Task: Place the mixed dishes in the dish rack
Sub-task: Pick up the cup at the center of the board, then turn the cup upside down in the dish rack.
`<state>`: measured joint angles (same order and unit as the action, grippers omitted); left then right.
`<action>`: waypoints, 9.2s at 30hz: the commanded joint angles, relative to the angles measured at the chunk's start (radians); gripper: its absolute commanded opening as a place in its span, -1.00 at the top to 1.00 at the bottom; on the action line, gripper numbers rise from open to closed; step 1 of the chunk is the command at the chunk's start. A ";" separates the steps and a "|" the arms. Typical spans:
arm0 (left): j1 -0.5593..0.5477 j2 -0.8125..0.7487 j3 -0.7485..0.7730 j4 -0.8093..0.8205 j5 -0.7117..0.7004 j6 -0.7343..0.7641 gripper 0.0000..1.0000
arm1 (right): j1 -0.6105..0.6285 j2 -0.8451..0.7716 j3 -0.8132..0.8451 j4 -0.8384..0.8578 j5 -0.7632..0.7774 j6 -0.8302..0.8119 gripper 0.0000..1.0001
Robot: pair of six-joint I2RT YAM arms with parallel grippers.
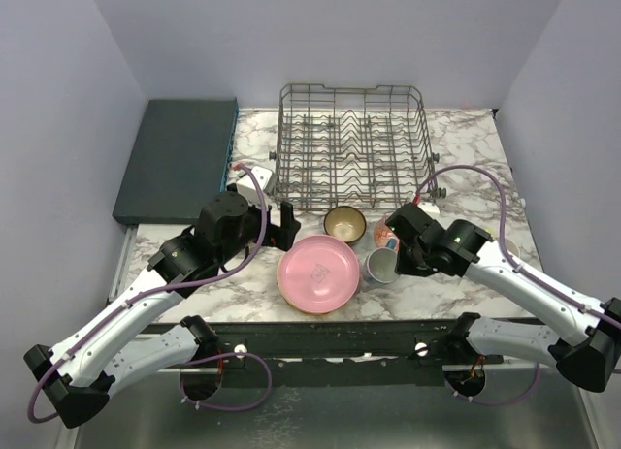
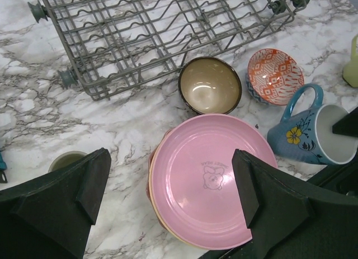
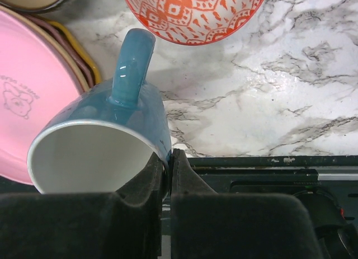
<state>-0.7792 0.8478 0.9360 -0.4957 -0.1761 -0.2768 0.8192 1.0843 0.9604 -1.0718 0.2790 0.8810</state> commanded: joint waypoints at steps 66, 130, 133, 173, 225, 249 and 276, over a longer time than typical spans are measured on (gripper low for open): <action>0.548 -0.036 -0.232 1.047 1.235 -1.095 -0.97 | -0.185 -0.142 0.101 0.963 -0.929 -0.150 0.99; 0.546 -0.073 -0.230 1.083 1.230 -1.227 -0.97 | -0.103 0.150 0.153 1.364 -0.970 -0.142 0.99; 0.546 -0.070 -0.241 1.082 1.228 -1.226 -0.97 | -0.097 0.158 0.160 1.344 -0.959 -0.155 0.99; 0.546 -0.041 -0.230 1.082 1.228 -1.187 1.00 | -0.089 0.055 0.092 1.178 -0.791 -0.239 0.21; 0.546 0.660 0.623 0.055 0.792 -0.384 1.00 | -0.089 -0.049 0.263 0.301 -0.222 -0.429 0.03; 0.376 1.203 1.292 -0.322 0.350 -0.202 1.00 | -0.089 -0.074 0.093 0.323 -0.332 -0.335 0.07; 0.366 1.561 1.675 -0.382 0.036 -0.120 1.00 | -0.090 -0.049 0.043 0.340 -0.344 -0.300 0.07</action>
<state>-0.4126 2.4084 2.5568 -0.9585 -0.0689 -0.4221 0.7265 1.0428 1.0168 -0.7269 -0.0521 0.5606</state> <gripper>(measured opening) 0.776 0.466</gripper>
